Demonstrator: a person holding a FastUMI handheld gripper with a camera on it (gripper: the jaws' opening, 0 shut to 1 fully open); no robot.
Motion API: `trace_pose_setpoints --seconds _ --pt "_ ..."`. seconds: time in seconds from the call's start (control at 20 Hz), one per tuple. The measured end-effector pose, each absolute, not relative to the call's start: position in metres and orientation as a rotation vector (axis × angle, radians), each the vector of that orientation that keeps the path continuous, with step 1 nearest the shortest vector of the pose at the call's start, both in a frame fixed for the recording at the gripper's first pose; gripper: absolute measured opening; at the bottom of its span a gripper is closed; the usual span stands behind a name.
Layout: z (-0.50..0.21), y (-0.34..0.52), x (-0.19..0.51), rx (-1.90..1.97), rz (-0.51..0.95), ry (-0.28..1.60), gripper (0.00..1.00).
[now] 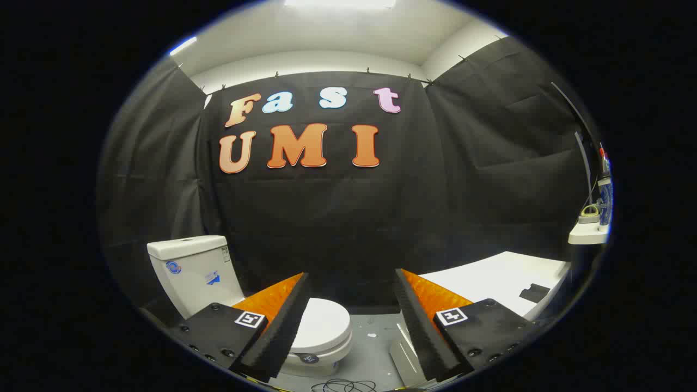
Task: Open the toilet lid.
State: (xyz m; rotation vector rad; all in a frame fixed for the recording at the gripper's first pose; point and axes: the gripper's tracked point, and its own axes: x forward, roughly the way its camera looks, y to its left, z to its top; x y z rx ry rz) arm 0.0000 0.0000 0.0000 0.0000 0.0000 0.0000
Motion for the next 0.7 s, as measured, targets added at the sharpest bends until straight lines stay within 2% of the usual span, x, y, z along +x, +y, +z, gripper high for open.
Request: trace_pose_setpoints --seconds 0.7 --pt "0.0009 -0.0023 0.0003 0.017 -0.008 0.006 0.98"
